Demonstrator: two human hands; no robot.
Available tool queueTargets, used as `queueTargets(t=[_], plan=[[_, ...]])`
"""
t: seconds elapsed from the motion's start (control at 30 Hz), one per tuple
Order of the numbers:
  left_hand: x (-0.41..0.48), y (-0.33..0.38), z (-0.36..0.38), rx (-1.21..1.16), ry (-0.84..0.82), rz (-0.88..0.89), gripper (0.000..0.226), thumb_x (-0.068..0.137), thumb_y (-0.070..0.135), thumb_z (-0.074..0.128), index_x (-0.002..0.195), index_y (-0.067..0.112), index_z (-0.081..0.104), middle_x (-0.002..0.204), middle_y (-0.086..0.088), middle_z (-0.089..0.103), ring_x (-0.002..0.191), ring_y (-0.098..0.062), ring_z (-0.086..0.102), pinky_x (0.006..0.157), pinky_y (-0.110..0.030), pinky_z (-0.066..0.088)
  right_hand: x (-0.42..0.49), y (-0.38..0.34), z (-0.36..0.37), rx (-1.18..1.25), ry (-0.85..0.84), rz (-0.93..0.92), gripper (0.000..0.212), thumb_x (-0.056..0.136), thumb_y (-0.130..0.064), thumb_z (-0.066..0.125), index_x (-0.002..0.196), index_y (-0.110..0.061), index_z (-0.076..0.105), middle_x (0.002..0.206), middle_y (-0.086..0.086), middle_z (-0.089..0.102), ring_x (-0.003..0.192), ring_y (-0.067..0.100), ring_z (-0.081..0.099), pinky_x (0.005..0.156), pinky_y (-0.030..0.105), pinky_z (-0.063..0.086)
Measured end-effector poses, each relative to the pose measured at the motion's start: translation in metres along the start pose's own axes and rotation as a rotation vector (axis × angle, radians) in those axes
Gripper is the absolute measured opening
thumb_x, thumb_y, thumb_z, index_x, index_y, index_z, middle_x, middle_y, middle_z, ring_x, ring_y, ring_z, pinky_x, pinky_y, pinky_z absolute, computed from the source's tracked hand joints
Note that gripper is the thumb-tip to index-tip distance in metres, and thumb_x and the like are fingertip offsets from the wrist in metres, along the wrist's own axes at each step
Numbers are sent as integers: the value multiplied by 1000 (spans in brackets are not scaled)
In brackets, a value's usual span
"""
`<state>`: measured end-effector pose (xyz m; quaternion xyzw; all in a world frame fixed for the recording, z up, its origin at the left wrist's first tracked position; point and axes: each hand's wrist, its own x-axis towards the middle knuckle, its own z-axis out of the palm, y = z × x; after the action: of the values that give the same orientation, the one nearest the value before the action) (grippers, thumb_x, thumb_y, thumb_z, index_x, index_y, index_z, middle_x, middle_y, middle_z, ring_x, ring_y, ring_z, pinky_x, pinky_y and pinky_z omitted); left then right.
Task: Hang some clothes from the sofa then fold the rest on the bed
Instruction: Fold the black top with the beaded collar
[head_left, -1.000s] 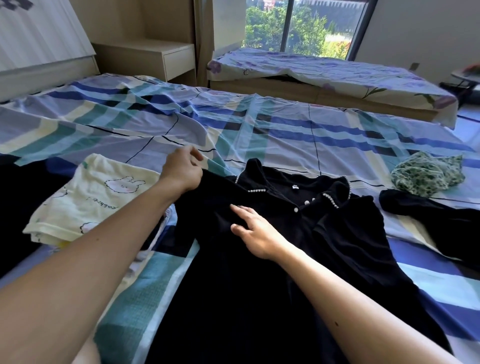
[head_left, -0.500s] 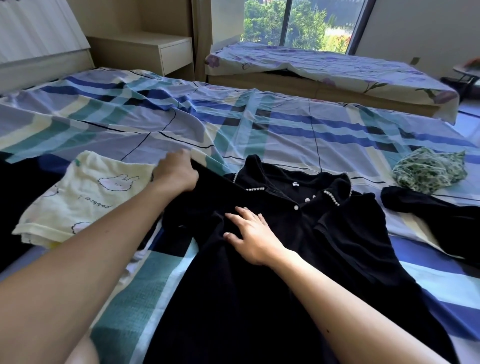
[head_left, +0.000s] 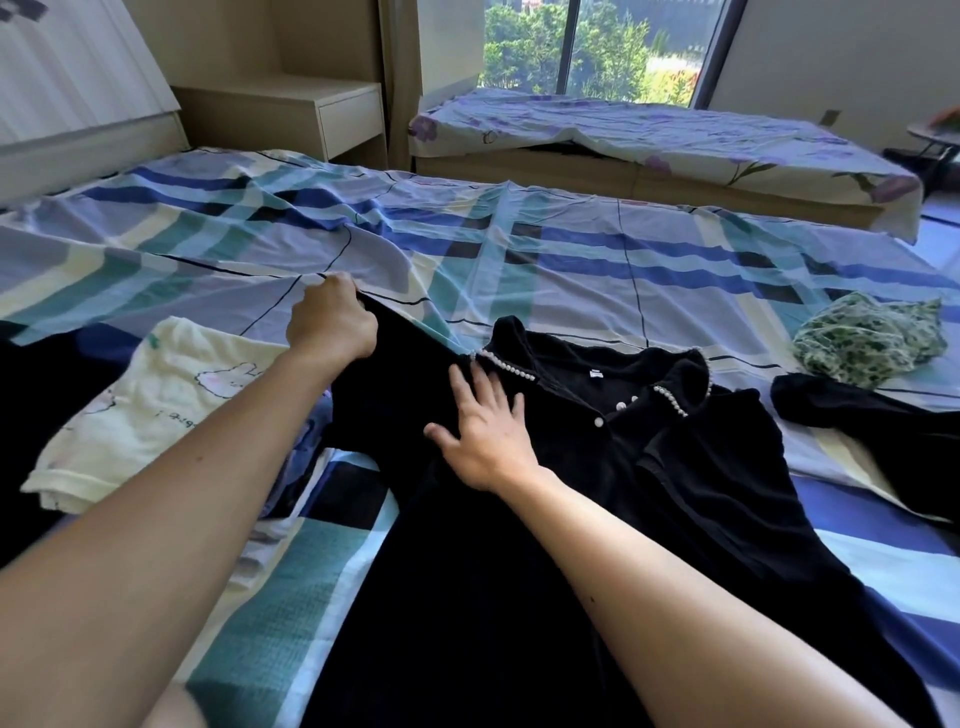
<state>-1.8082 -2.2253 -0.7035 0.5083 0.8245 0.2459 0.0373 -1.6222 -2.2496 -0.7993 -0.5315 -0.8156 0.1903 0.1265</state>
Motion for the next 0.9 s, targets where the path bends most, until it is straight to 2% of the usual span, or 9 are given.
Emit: queueTargets(t=[0.17, 0.27, 0.37, 0.47, 0.53, 0.63, 0.73, 0.83, 0.9], plan=[[-2, 10, -3, 16, -16, 99, 20, 102, 19, 45, 111, 8, 59, 120, -20, 61, 111, -41, 56, 80, -42, 42, 10, -4, 2, -28, -205, 17, 86, 93, -62, 52, 161, -27, 11, 169, 8, -3, 156, 28, 2, 120, 62, -9], [-6, 31, -12, -246, -70, 55, 15, 100, 24, 53, 102, 11, 61, 103, -12, 65, 102, -34, 62, 79, -36, 48, 2, -7, -18, 476, -94, -9, 87, 86, -50, 70, 158, -26, 28, 165, 6, 26, 152, 17, 24, 126, 48, 14], [-21, 63, -23, -801, -419, -12, 19, 103, 30, 55, 108, 12, 55, 96, -12, 63, 74, -24, 67, 62, -30, 56, -16, -5, -50, 1137, -87, 9, 67, 78, -44, 72, 141, -30, 53, 131, -7, 64, 119, 6, 61, 100, 28, 47], [-41, 83, -16, -1041, -763, 4, 26, 107, 25, 45, 124, 6, 50, 114, -21, 64, 80, -30, 73, 68, -34, 63, -27, 16, -75, 1437, -111, 139, 51, 83, -58, 63, 126, -30, 63, 113, -6, 73, 104, 15, 67, 95, 42, 48], [-53, 82, 9, -764, -677, 208, 16, 105, 11, 45, 118, 10, 56, 113, -18, 65, 91, -31, 70, 76, -33, 59, -30, 34, -75, 1433, -74, 342, 53, 86, -53, 67, 129, -24, 63, 108, -2, 76, 97, 19, 71, 89, 46, 53], [-68, 65, 57, -209, -533, 591, 33, 94, -1, 51, 121, 14, 62, 127, -13, 62, 119, -28, 58, 102, -30, 42, -35, 48, -56, 1290, -14, 554, 59, 85, -15, 78, 136, -14, 49, 108, 4, 69, 90, 20, 67, 68, 37, 61], [-84, 43, 88, 67, -585, 718, 58, 97, 21, 59, 151, 19, 39, 165, -8, 22, 153, -25, 15, 124, -33, 13, -37, 53, -47, 1182, 83, 560, 88, 80, 9, 72, 151, -20, 27, 126, 9, 51, 90, 18, 62, 59, 29, 61], [-92, 30, 102, 259, -661, 695, 70, 102, 46, 45, 161, 27, 12, 169, 1, -11, 154, -20, -15, 126, -47, 2, -39, 60, -54, 771, 128, 428, 87, 78, -7, 77, 152, -20, 31, 128, 5, 54, 92, 18, 65, 70, 35, 61], [-92, 30, 106, 309, -686, 683, 68, 102, 53, 39, 161, 29, 13, 169, 1, -7, 155, -20, -12, 126, -47, 4, -43, 77, -69, 497, 214, 325, 75, 76, -15, 78, 143, -19, 46, 113, 3, 62, 98, 20, 65, 90, 39, 56]])
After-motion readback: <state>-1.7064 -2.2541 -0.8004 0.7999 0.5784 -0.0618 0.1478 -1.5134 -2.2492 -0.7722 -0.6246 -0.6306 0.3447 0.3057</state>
